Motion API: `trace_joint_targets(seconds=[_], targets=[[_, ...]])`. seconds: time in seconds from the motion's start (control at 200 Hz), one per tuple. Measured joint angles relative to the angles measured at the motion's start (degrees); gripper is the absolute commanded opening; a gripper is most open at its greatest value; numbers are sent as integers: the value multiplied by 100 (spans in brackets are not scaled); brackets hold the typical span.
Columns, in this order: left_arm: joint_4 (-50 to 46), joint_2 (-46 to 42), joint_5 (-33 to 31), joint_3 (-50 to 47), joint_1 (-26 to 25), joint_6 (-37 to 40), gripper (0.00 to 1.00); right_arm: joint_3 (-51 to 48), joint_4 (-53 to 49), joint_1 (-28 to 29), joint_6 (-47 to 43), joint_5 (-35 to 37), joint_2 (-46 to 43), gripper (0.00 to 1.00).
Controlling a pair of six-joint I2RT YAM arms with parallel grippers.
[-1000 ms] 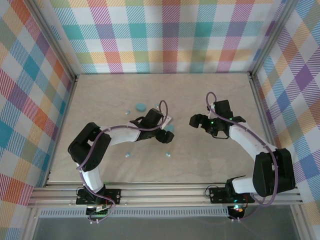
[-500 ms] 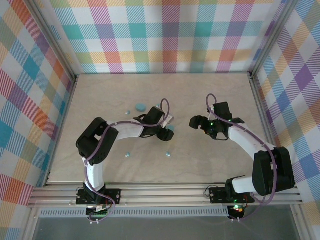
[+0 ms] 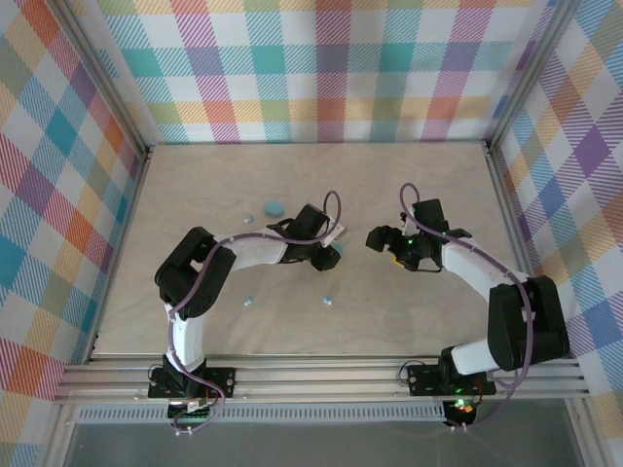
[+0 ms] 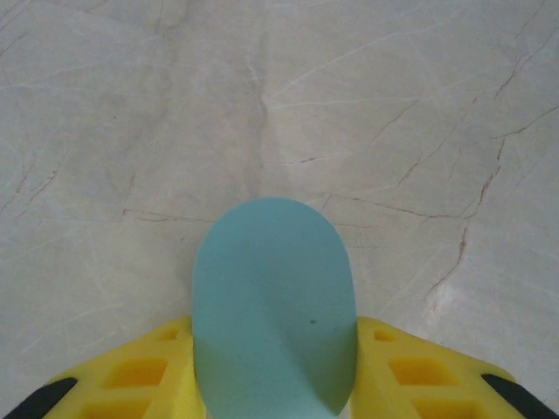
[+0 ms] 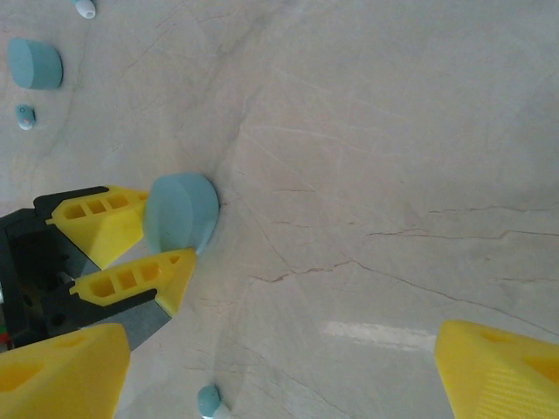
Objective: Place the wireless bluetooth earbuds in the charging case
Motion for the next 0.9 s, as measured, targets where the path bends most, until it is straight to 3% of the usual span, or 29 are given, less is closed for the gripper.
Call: trace_joint_targets(seconds=[0.155, 0.415, 0.9], targets=[[-109, -116, 111, -48, 0, 114, 31, 0, 352, -4, 190, -538, 350, 80], [-127, -306, 422, -72, 0, 197, 30, 0, 866, -4, 450, -1432, 940, 79], [-260, -894, 1239, -24, 0, 195, 26, 0, 1381, -4, 809, -2441, 977, 79]])
